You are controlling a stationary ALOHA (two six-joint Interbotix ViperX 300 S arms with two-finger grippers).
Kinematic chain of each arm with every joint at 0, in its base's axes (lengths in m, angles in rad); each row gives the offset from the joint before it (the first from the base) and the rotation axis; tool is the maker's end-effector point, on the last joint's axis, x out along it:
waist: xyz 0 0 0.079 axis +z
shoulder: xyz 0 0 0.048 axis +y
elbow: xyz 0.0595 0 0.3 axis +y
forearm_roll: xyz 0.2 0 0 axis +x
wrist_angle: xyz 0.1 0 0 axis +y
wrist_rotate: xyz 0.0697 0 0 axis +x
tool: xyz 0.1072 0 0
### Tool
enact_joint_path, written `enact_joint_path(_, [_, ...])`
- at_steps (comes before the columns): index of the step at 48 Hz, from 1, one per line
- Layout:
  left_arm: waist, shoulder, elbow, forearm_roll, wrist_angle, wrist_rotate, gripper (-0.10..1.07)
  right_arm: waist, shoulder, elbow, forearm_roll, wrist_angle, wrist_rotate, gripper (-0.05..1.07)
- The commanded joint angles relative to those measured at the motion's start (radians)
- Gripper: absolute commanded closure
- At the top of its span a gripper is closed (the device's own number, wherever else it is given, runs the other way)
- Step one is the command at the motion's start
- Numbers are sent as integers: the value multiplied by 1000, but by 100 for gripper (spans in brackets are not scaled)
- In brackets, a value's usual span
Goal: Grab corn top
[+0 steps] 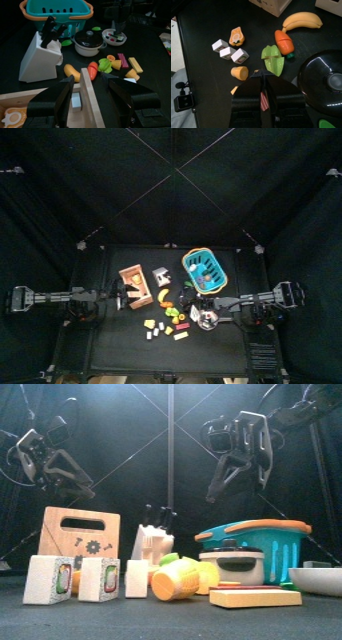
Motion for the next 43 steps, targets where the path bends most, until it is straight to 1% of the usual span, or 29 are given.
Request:
enact_joint_path(1, [2, 2, -9, -3, -3, 0, 13, 2, -29, -17, -2, -9, -2, 60])
enact_joint_path(13, [-6, 3, -9, 0, -3, 2, 13, 29, -25, 8, -20, -9, -3, 60])
enact_joint_path(16, [-18, 2, -6, -2, -3, -2, 13, 37, -28, 17, -28, -9, -3, 60])
enact_joint_path(20, [-71, 3, 3, -6, -12, -3, 13, 54, -26, 31, -43, -9, -3, 60])
enact_joint_path(28, [-210, 25, -3, -6, -46, 2, 13, 84, -15, 46, -81, -9, -12, 58])
enact_joint_path(31, [-259, 46, -5, -5, -66, 2, 13, 100, -9, 51, -109, -9, -12, 57])
enact_joint_path(35, [-304, 83, -11, -8, -104, -2, 12, 109, -2, 51, -147, -9, -3, 57])
enact_joint_path(43, [-368, 181, -40, -3, -199, 3, 12, 114, 17, 49, -170, -23, -2, 57])
